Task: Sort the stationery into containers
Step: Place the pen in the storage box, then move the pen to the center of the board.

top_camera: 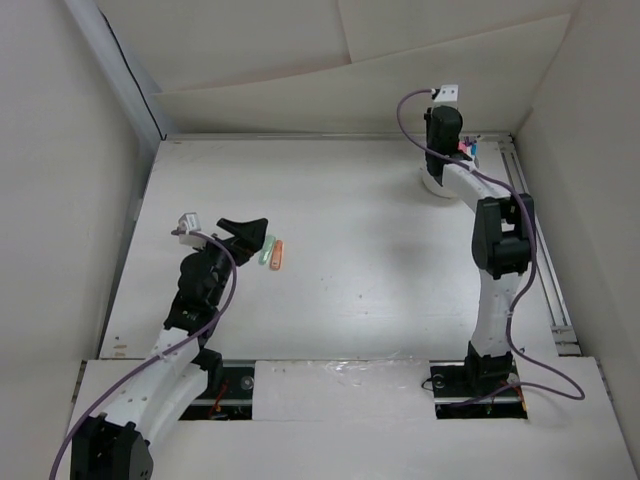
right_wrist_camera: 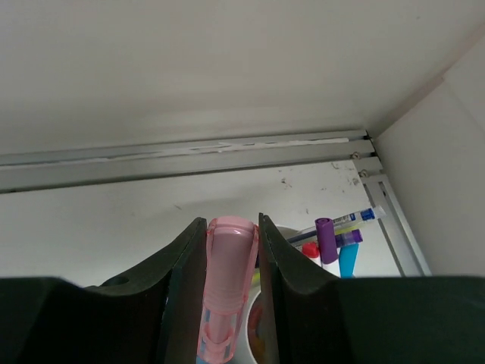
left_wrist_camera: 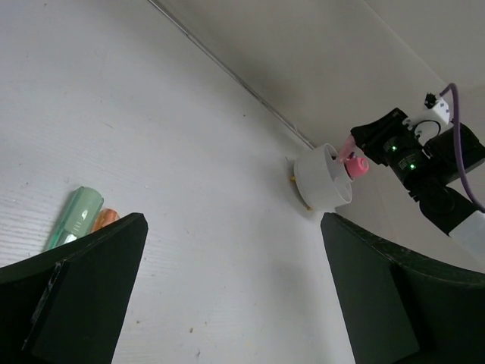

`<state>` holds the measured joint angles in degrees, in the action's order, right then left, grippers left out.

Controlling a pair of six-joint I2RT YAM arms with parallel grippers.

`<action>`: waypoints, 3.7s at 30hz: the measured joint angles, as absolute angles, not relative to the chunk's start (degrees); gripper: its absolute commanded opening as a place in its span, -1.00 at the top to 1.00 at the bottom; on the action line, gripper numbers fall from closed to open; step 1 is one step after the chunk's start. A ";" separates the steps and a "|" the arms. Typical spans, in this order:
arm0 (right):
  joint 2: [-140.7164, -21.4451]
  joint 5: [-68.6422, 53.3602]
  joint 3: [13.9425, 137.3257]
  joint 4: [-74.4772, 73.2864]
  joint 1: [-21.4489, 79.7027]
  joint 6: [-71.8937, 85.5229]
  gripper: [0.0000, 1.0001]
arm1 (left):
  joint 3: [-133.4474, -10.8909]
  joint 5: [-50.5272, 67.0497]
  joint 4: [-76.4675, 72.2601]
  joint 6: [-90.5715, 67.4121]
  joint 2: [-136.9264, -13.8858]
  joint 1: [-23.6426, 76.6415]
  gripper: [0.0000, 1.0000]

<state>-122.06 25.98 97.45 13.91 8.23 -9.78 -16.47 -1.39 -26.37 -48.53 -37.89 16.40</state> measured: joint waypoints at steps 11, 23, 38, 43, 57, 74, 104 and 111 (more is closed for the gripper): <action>-123.11 29.63 95.42 20.36 9.41 -15.88 0.74 | -16.36 -0.21 -28.49 -48.53 -39.31 16.40 -1.00; -123.13 31.33 92.55 21.37 11.66 -17.21 0.62 | -15.77 -0.21 -28.58 -48.53 -38.70 16.40 -1.00; -123.11 33.74 89.06 21.82 11.66 -16.97 0.04 | -15.73 -0.21 -28.56 -48.53 -38.26 16.40 -1.00; -121.99 33.80 88.14 21.85 11.68 -16.56 -0.20 | -15.73 -0.23 -28.51 -48.51 -38.00 16.40 -1.00; -108.92 30.94 81.41 21.10 15.09 -9.32 0.69 | -15.73 -0.23 -27.51 -48.51 -34.06 16.40 -1.00; -108.92 14.63 77.95 8.47 42.63 0.49 0.30 | -15.73 -1.06 -23.16 -47.99 -28.47 16.40 -1.00; -128.53 3.53 93.08 -1.78 53.65 9.74 -0.20 | -15.73 -2.24 -20.64 -47.86 -27.51 16.40 -1.00; -128.55 7.07 92.79 -2.35 53.63 10.44 0.18 | -15.73 -2.24 -20.58 -47.86 -27.51 16.40 -1.00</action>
<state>-128.55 7.07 92.79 -2.35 53.63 10.44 -15.73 -2.24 -20.58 -47.86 -27.51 16.40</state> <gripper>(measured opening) 0.454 0.997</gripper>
